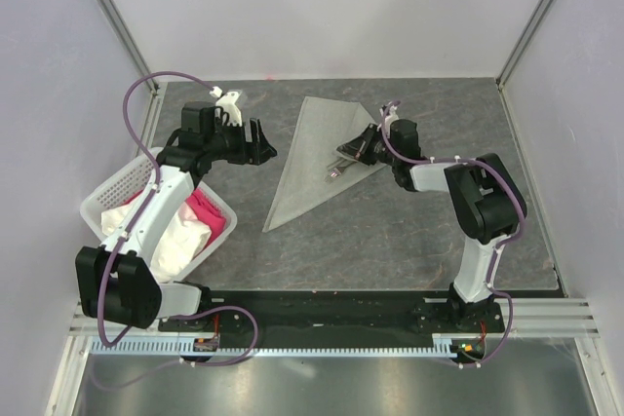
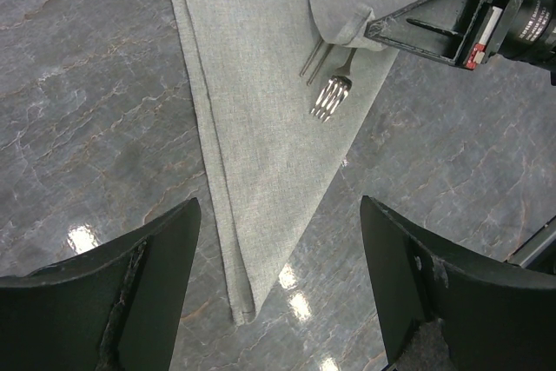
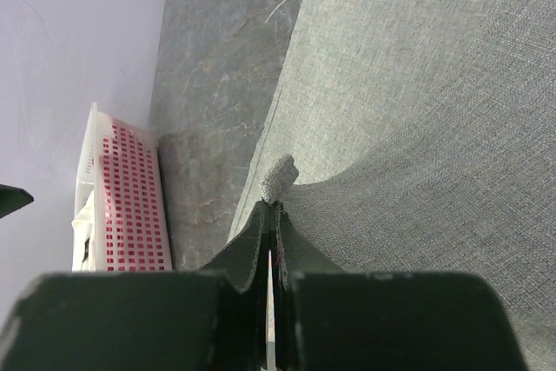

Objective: Fold the napkin, place the utensils inside, and roll it up
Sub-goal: Fold the napkin

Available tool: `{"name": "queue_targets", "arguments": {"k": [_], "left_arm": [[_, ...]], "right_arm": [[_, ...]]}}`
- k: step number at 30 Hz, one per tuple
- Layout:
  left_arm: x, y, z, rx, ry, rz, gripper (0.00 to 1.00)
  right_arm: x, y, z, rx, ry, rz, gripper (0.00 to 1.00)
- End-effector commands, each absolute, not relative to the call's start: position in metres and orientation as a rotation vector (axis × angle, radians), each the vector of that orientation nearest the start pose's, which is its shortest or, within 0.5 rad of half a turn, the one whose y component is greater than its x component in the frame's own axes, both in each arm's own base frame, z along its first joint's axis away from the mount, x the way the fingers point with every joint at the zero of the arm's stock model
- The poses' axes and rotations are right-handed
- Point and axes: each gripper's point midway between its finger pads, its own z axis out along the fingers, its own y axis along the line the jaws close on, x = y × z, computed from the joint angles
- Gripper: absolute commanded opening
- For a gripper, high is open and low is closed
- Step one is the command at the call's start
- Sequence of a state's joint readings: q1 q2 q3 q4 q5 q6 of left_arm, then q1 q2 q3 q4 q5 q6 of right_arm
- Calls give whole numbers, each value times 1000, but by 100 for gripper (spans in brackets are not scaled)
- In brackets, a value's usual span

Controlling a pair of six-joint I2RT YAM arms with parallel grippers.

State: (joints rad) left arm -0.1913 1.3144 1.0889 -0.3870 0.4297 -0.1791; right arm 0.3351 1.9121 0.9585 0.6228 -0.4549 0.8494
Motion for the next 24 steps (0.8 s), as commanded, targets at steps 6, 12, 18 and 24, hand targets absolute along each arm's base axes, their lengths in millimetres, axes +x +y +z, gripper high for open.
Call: {"name": "queue_targets", "arguments": {"k": [6, 12, 18, 24], "left_arm": [[349, -152, 221, 257, 2127, -707, 81], [349, -152, 220, 248, 2132, -708, 81], [349, -151, 216, 237, 2143, -704, 81], [349, -150, 214, 232, 2150, -701, 81]], "right_arm": [[422, 275, 118, 136, 2009, 1233, 0], [411, 280, 110, 125, 2033, 1235, 0], [404, 286, 103, 108, 2057, 1243, 3], [398, 290, 102, 64, 2070, 1234, 23]]}}
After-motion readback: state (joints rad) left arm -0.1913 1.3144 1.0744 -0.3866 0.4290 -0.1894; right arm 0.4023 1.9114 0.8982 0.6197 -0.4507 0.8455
